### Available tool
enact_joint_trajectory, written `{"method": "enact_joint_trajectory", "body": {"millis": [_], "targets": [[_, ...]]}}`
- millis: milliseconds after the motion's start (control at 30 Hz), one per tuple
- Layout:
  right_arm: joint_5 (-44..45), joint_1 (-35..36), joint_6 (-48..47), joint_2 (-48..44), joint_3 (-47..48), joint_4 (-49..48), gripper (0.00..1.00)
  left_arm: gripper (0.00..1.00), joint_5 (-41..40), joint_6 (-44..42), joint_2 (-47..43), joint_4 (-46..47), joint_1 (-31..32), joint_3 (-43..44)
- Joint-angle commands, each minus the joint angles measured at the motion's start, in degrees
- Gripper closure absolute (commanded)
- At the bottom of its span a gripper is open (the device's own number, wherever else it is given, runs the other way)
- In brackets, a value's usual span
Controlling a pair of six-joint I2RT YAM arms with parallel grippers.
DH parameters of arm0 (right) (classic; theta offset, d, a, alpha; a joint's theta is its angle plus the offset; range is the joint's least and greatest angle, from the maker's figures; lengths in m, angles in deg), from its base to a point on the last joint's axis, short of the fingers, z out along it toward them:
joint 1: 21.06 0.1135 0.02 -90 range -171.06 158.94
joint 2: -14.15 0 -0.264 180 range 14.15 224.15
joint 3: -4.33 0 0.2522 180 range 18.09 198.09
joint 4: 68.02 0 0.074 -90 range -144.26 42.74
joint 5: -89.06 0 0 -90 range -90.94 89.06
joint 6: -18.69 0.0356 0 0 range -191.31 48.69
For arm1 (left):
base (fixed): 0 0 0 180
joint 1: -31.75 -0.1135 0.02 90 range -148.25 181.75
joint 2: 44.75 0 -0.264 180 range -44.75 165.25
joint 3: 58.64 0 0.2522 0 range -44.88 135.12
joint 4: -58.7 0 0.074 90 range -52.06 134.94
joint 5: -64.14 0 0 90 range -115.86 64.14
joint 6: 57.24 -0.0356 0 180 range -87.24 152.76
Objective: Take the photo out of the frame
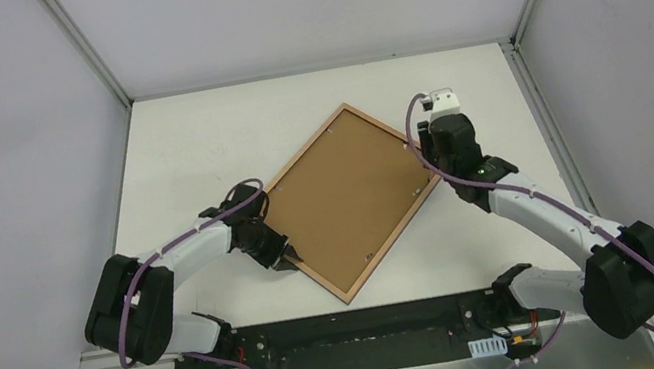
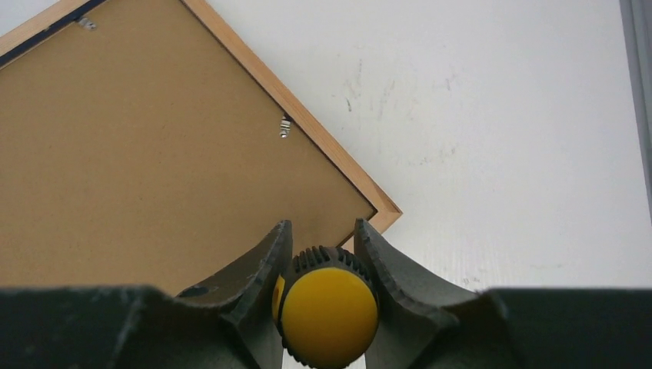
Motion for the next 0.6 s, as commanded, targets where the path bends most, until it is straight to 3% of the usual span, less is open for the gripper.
{"method": "enact_joint_trajectory", "body": {"millis": [0, 267, 567], "targets": [[9.0, -1.4, 9.5, 2.6, 8.8, 12.0, 1.00, 1.00, -7.2, -3.0, 1.7, -5.8, -1.0, 0.3], [6.7, -3.3, 18.4, 9.2, 13.6, 11.9, 1.00, 1.00, -6.8, -3.6, 2.0, -5.8, -1.0, 1.1], [9.6, -3.7, 15.7, 19.8, 19.0, 4.6, 1.00, 1.00, -5.3, -4.8, 2.9, -5.9, -0.7, 1.6]]}}
